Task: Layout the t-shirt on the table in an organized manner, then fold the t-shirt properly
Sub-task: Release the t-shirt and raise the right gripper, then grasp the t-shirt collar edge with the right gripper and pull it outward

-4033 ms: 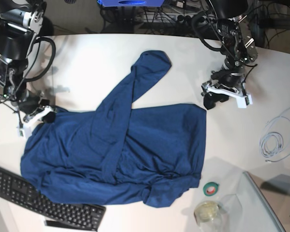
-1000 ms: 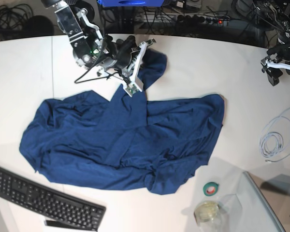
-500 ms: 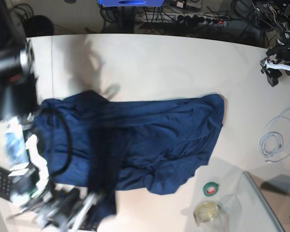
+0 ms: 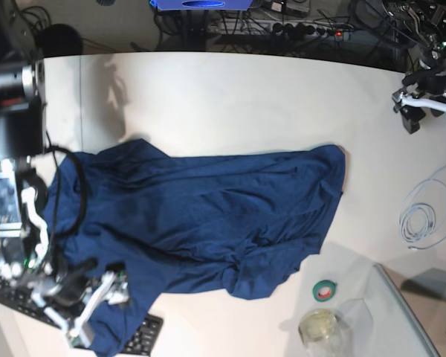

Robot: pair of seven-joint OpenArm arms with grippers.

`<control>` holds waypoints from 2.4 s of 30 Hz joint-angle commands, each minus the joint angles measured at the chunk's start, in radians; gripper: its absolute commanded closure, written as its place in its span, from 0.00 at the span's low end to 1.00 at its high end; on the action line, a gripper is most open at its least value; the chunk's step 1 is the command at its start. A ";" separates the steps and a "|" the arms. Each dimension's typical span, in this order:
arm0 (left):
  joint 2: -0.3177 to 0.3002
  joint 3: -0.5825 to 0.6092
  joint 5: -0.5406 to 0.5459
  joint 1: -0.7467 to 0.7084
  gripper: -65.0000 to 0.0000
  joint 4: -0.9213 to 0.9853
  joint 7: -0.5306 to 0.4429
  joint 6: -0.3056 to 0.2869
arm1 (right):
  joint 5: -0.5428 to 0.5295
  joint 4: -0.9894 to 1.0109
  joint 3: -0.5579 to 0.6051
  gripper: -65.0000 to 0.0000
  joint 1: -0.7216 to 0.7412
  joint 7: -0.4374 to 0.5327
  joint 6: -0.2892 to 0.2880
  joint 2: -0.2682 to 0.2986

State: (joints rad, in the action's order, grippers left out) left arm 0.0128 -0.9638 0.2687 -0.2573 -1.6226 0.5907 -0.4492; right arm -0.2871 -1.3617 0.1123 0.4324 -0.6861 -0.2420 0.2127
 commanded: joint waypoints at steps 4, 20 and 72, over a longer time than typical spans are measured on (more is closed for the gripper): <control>-0.014 0.053 0.014 -0.003 0.32 -0.018 -0.022 -0.006 | -0.013 -0.160 -0.020 0.09 -0.143 0.016 0.010 -0.002; -0.015 0.185 0.014 0.002 0.32 0.032 -0.027 -0.006 | -0.008 -0.098 -0.567 0.09 -0.565 0.134 0.003 -0.167; -0.020 0.111 0.014 -0.009 1.00 0.060 -0.025 -0.006 | -0.013 -0.258 -0.193 0.94 -0.851 0.098 0.003 -0.186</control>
State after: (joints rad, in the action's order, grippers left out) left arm 0.0032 -0.8497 0.2691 -0.2684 -1.5478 0.5869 -0.4496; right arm -0.2913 -1.5978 -0.0765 -0.4168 -0.6025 -0.2386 0.0193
